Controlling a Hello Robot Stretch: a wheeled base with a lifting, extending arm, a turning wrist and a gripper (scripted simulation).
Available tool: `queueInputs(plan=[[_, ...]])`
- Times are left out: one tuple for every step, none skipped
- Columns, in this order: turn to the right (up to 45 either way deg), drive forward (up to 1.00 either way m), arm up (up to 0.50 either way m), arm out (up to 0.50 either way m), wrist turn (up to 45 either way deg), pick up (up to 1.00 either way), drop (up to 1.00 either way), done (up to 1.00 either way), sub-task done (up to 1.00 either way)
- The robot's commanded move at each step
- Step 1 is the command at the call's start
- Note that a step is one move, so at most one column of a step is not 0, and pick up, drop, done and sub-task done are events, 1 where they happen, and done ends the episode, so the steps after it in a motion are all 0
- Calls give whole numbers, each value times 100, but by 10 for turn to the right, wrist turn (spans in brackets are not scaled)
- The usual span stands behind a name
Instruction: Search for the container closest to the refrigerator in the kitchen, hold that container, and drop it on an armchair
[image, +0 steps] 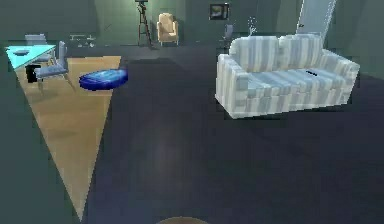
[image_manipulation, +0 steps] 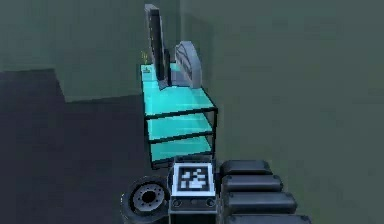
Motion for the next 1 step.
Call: queueInputs(plan=[[0,100,0,0,0,0,0,0,0]])
